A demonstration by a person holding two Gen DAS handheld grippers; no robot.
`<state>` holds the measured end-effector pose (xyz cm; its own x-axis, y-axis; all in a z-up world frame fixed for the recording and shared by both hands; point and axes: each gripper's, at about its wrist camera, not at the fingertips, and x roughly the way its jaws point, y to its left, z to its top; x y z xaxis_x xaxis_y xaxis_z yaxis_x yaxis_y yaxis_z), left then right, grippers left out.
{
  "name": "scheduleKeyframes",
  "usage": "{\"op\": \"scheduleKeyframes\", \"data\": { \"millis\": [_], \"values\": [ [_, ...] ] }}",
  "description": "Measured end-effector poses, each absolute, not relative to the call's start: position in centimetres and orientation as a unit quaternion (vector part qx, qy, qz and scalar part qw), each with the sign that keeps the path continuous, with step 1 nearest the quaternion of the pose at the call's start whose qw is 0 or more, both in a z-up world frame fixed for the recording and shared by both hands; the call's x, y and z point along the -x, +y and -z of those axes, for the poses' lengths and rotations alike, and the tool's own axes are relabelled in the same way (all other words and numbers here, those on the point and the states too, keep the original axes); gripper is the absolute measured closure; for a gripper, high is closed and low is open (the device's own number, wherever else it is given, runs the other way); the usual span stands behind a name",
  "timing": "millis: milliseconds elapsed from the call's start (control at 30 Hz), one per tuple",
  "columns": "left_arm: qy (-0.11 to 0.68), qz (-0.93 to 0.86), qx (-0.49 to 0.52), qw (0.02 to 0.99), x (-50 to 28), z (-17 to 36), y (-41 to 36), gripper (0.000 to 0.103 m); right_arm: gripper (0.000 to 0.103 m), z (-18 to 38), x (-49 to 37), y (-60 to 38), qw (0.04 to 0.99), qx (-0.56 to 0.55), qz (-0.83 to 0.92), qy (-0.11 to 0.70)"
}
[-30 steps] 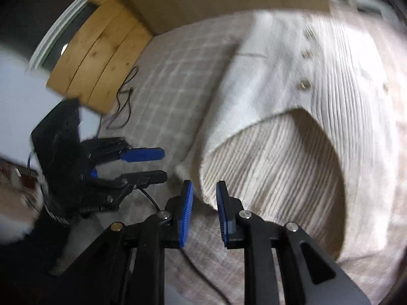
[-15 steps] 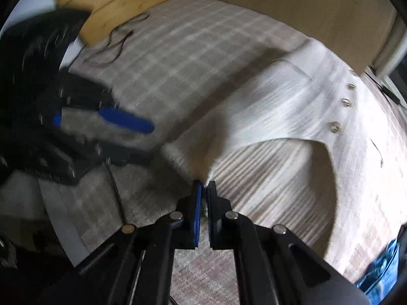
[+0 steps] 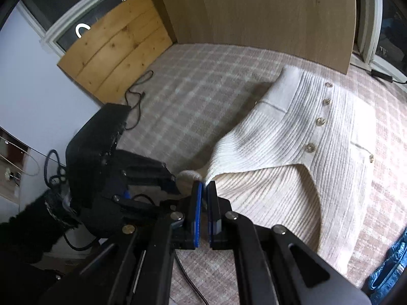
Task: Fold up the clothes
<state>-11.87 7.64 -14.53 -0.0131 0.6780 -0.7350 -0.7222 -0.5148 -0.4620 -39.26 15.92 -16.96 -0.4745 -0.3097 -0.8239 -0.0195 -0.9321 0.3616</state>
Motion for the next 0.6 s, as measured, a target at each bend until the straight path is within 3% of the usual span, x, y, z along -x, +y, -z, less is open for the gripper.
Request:
{"op": "scheduleKeyframes", "data": {
  "millis": [67, 200, 400, 600],
  "values": [
    [-0.036, -0.7, 0.49, 0.519, 11.6, 13.7, 7.4, 0.09, 0.099, 15.9, 38.5, 16.8, 0.09, -0.494, 0.847, -0.175],
    [-0.041, -0.692, 0.481, 0.537, 10.1, 15.0, 8.7, 0.09, 0.099, 15.7, 37.1, 18.2, 0.098, -0.494, 0.841, -0.197],
    [0.0, -0.692, 0.513, 0.508, 8.7, 15.9, 6.7, 0.088, 0.099, 21.6, 36.7, 17.7, 0.093, -0.549, 0.804, -0.208],
    [0.087, -0.747, 0.47, 0.462, 9.4, 13.4, 3.8, 0.061, 0.099, 22.7, 36.1, 18.2, 0.093, -0.547, 0.799, -0.231]
  ]
}}
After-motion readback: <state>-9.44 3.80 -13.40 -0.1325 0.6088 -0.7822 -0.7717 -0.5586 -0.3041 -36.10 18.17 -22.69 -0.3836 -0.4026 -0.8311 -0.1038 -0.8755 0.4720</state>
